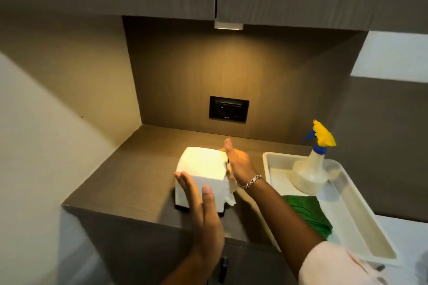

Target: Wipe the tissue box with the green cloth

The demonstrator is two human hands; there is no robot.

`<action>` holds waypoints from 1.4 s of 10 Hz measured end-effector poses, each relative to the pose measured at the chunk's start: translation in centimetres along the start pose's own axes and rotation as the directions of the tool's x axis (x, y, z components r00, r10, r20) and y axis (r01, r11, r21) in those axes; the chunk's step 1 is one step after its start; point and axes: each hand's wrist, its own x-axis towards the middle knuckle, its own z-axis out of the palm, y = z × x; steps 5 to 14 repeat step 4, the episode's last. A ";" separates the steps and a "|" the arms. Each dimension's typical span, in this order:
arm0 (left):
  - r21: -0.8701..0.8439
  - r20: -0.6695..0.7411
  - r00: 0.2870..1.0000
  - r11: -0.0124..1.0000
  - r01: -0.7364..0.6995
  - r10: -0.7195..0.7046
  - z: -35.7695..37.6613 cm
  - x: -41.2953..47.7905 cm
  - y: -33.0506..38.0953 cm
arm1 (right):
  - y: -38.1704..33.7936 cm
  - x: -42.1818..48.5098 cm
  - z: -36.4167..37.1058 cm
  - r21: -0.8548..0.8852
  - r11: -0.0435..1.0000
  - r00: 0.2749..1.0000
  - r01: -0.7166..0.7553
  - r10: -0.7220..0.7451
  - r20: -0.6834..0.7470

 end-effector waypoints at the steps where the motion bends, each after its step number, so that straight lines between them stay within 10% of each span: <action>1: -0.022 0.066 0.998 0.999 0.023 -0.022 -1.1 3.0 -0.9 | 0.4 -1.5 0.5 0.094 0.992 0.991 -0.084 0.093 -0.101; 4: 0.189 0.331 0.931 0.978 0.091 -0.151 -4.5 11.6 0.5 | -1.5 -7.9 6.4 0.341 0.933 0.963 -0.111 0.186 -0.195; 14: 0.189 0.331 0.931 0.978 0.091 -0.151 -4.5 11.6 0.5 | -1.5 -7.9 6.4 0.341 0.933 0.963 -0.111 0.186 -0.195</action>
